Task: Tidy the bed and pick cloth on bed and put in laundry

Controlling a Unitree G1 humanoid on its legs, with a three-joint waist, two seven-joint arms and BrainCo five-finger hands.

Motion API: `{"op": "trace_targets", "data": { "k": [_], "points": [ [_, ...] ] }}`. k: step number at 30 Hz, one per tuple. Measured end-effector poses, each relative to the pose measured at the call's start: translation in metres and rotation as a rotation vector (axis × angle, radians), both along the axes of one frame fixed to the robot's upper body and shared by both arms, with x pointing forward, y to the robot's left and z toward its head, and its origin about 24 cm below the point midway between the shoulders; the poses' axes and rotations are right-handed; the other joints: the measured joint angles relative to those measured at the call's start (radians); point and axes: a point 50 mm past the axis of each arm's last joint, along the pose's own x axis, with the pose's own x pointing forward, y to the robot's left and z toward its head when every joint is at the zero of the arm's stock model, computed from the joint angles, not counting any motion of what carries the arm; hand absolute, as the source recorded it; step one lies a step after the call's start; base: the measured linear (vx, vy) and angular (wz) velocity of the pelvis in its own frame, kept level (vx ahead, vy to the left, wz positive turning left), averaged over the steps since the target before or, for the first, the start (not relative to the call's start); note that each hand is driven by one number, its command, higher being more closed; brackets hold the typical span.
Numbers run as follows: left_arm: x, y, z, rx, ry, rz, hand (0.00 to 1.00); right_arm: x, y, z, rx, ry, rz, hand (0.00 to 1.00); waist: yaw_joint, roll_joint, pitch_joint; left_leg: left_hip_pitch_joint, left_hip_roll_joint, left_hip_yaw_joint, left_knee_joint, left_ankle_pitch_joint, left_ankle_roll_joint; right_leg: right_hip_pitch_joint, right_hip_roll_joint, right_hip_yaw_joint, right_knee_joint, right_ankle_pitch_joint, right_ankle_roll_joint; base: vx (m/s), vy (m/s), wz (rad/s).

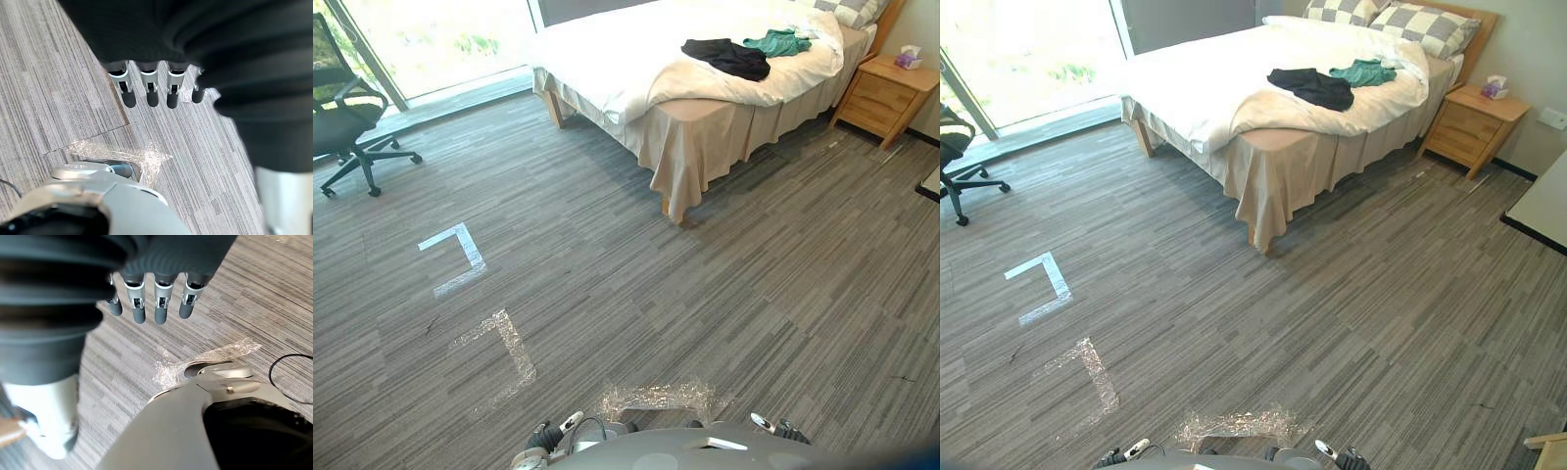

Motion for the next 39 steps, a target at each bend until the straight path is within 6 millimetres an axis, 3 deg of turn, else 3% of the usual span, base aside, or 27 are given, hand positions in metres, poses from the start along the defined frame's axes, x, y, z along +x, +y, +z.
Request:
{"op": "trace_targets", "data": {
  "k": [6,12,25,26,28,29,30,33,34,37,38,39],
  "points": [
    [0.003,0.0,0.0,-0.015,0.0,-0.063,0.0,0.001,0.001,-0.001,0.005,0.004,-0.012,0.0,0.0,-0.004,0.007,0.04,-0.004,0.006,-0.042,0.003,-0.006,0.044,0.002,-0.009,-0.051,0.006,0.01,0.08,0.008,0.0],
    [0.005,0.0,0.0,-0.025,-0.001,-0.105,0.0,0.005,0.001,0.0,0.008,-0.007,-0.025,0.0,-0.002,-0.005,0.016,0.063,-0.004,0.012,-0.051,-0.008,-0.03,0.066,0.001,-0.012,-0.065,0.005,0.043,0.01,-0.005,-0.02],
    [0.008,0.001,0.001,-0.036,-0.038,-0.122,0.0,0.008,0.002,0.0,0.015,-0.028,-0.043,0.0,-0.012,-0.016,0.04,0.06,-0.003,0.039,-0.056,-0.009,-0.03,0.048,0.004,0.008,-0.061,0.005,0.029,-0.03,-0.023,-0.06],
    [0.01,0.0,0.001,-0.038,-0.041,-0.124,0.0,0.008,0.002,0.0,0.016,-0.029,-0.05,0.0,-0.012,-0.016,0.04,0.053,-0.003,0.039,-0.055,-0.01,-0.028,0.033,0.003,0.008,-0.043,-0.005,0.022,0.0,0.0,0.0],
    [0.015,0.002,0.002,-0.041,-0.055,-0.134,0.0,0.011,0.003,0.001,0.022,-0.045,-0.082,0.0,-0.011,-0.02,0.058,0.035,-0.003,0.049,-0.048,-0.017,-0.023,-0.061,-0.008,0.008,0.122,-0.085,0.027,-0.01,-0.006,-0.02],
    [0.017,0.003,0.003,-0.039,-0.057,-0.14,0.0,0.013,0.003,0.001,0.024,-0.052,-0.089,0.0,-0.01,-0.021,0.068,0.036,-0.006,0.054,-0.042,-0.021,-0.016,-0.084,-0.016,0.009,0.175,-0.112,0.04,-0.03,-0.007,-0.15],
    [0.019,0.006,0.004,-0.031,-0.06,-0.157,0.0,0.017,0.006,0.001,0.029,-0.064,-0.094,0.0,-0.008,-0.041,0.088,0.035,-0.013,0.066,-0.029,-0.03,-0.005,-0.14,-0.036,0.004,0.293,-0.156,0.08,-0.02,-0.007,-0.33],
    [0.021,0.012,0.005,-0.015,-0.06,-0.173,0.0,0.022,0.008,0.003,0.042,-0.092,-0.134,0.0,-0.01,-0.052,0.131,0.046,-0.01,0.124,0.001,-0.056,0.012,-0.287,-0.087,-0.062,0.585,-0.18,0.112,-0.04,-0.003,-0.5],
    [0.021,0.013,0.005,-0.012,-0.059,-0.174,0.0,0.023,0.008,0.003,0.046,-0.094,-0.144,0.0,-0.012,-0.057,0.137,0.055,-0.01,0.131,0.006,-0.062,0.01,-0.301,-0.102,-0.089,0.614,-0.191,0.098,0.07,0.009,-0.55],
    [0.028,0.01,0.006,-0.017,-0.072,-0.18,0.0,0.021,0.005,0.002,0.051,-0.098,-0.184,0.0,-0.019,-0.036,0.159,0.071,0.062,0.167,0.079,-0.135,-0.027,-0.329,-0.112,-0.159,0.538,-0.207,0.08,0.15,-0.043,-0.51],
    [0.035,0.008,0.007,-0.021,-0.087,-0.19,0.0,0.023,0.003,0.003,0.047,-0.109,-0.192,0.0,-0.022,-0.019,0.172,0.071,0.108,0.175,0.108,-0.164,-0.045,-0.35,-0.099,-0.175,0.44,-0.176,0.074,0.25,-0.152,-0.29],
    [0.041,0.008,0.008,-0.019,-0.103,-0.195,0.0,0.025,0.003,0.004,0.049,-0.119,-0.199,0.0,-0.03,-0.015,0.183,0.072,0.142,0.178,0.118,-0.18,-0.067,-0.379,-0.102,-0.179,0.311,-0.096,0.079,0.32,-0.196,-0.23]
  ]
}}
